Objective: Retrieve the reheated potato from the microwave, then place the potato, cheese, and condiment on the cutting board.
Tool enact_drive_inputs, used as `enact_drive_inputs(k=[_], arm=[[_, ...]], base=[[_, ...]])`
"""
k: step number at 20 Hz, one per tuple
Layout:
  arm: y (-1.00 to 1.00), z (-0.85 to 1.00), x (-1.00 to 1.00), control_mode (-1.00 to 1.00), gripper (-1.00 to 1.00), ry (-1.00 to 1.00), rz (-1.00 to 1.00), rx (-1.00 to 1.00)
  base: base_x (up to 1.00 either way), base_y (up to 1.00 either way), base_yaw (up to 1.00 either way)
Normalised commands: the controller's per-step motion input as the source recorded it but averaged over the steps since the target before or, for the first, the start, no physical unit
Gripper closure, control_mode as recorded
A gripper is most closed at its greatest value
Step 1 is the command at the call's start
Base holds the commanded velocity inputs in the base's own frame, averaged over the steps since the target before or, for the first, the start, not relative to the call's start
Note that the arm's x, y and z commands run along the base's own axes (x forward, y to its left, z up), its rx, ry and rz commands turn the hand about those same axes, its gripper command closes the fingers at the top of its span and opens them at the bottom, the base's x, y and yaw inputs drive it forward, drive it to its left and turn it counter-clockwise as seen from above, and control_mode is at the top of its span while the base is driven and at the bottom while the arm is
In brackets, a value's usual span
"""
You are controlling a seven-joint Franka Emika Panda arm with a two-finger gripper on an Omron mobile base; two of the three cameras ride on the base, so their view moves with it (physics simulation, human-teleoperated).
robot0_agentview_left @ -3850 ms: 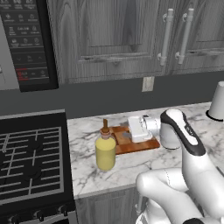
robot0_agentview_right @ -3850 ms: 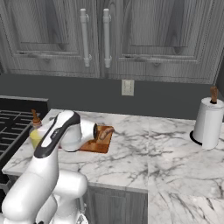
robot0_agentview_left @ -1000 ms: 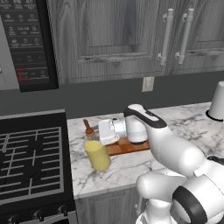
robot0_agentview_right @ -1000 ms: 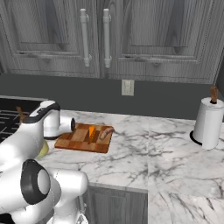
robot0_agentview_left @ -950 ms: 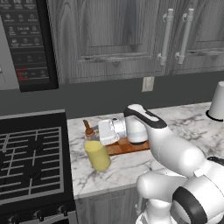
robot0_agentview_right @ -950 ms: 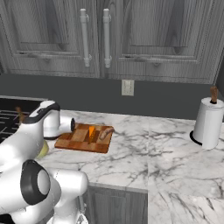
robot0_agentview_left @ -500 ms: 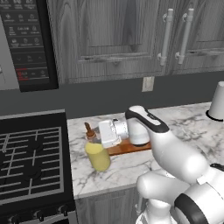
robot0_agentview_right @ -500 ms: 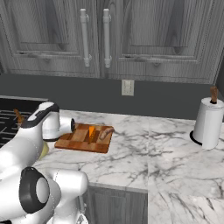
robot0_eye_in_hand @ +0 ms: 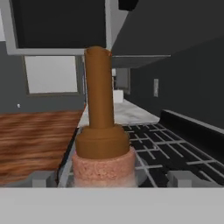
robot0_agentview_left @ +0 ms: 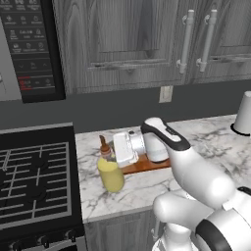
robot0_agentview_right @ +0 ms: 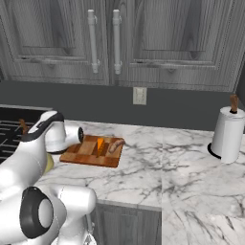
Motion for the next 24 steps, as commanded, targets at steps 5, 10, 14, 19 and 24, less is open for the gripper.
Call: enact_drive_inputs(k=[5,10,14,19,24], arm=[[0.00,-0.19,0.13,-1.00,-1.00,0.00,0.00,0.00],[0.07,-0.35,0.19,-1.00,-1.00,0.03,-0.02,0.00],[0.01,-0.46,0.04,-1.00,-1.00,0.02,-0.02,-0.02],[-0.01,-0.50,-0.03,-1.00,-1.00,0.00,-0.03,-0.07],[0.00,-0.59,-0.11,-1.00,-1.00,0.00,-0.06,-0.13]], base=[[0.00,0.00,0.00],[0.00,0.00,0.00],[0.00,0.00,0.00],[0.00,0.00,0.00],[0.00,0.00,0.00]])
